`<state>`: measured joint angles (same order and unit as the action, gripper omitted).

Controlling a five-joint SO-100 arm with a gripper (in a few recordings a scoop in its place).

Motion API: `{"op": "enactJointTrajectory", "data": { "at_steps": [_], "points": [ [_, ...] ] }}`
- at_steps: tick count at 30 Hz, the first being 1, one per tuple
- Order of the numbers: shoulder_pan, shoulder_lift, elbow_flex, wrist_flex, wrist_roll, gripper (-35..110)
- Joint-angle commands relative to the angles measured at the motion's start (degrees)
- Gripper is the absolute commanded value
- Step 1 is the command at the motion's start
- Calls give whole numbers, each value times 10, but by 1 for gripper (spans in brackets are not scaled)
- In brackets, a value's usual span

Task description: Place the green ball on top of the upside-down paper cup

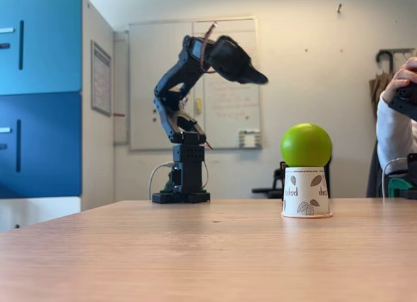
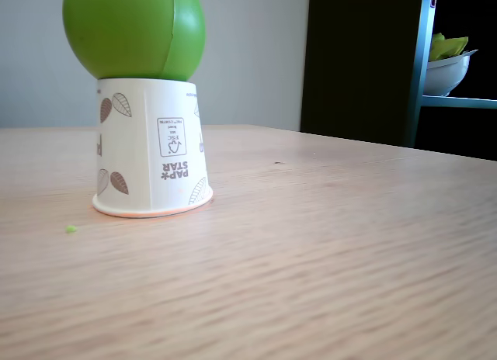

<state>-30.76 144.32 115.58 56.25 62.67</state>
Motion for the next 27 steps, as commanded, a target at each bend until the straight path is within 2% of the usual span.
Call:
{"op": "enactJointTrajectory", "data": {
  "at_steps": [1,11,23,27],
  "points": [
    [55,43,3,4,2,28],
    [198,146,85,33,102,0],
    [260,274,273,148,248,0],
    [265,301,330,170,265,0]
  ]
}}
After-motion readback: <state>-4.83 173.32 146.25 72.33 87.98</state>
